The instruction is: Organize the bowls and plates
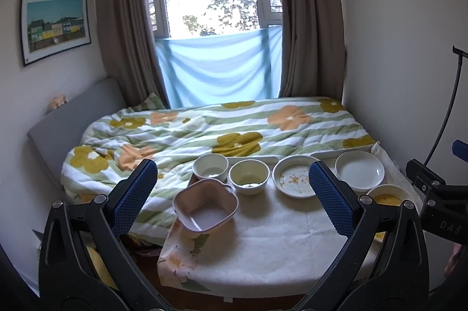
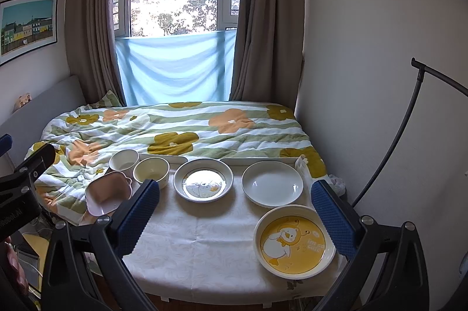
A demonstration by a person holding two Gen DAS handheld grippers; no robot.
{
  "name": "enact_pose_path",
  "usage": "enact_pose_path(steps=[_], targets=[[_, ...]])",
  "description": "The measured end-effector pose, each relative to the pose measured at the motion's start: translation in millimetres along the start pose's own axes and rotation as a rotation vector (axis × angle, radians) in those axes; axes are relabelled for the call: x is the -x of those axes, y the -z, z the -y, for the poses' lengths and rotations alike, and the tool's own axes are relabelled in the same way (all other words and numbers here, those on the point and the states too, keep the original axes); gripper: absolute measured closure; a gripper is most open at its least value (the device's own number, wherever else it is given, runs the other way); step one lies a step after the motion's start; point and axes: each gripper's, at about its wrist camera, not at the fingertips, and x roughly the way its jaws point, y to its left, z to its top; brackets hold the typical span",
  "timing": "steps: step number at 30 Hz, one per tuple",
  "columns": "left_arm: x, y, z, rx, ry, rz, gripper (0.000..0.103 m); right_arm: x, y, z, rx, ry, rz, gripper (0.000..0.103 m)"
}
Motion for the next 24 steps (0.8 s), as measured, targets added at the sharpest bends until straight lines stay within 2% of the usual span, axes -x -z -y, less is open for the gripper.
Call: enact_pose_path(steps=[4, 7, 10, 14, 19, 24], targets=[[-9, -5, 0, -0.02, 0.035, -0.029, 0.0, 1, -3, -3, -0.01, 0.009, -0.017, 0.0], [-21, -11, 4, -0.04, 0.12, -0.044, 0.0, 1, 0, 3, -0.039, 0.028, -0.035, 0.0], [-42, -12, 17, -0.076, 0.193, -0.081, 0.0, -4, 10, 15, -0.084, 0.084, -0.077, 0.0], [-76, -3, 52, -0.156, 0.309, -0.135, 0.0, -7, 34, 46, -0.156, 0.161, -0.129, 0.0], [-126, 21, 113, -0.249, 0.517, -0.285, 0.0, -18, 70, 96, -0.267, 0.204, -0.214, 0.0], [-183, 53, 179, -0.3, 0.694, -0.46, 0.001, -44, 104, 141, -0.393, 0.168, -0.295, 0.0]])
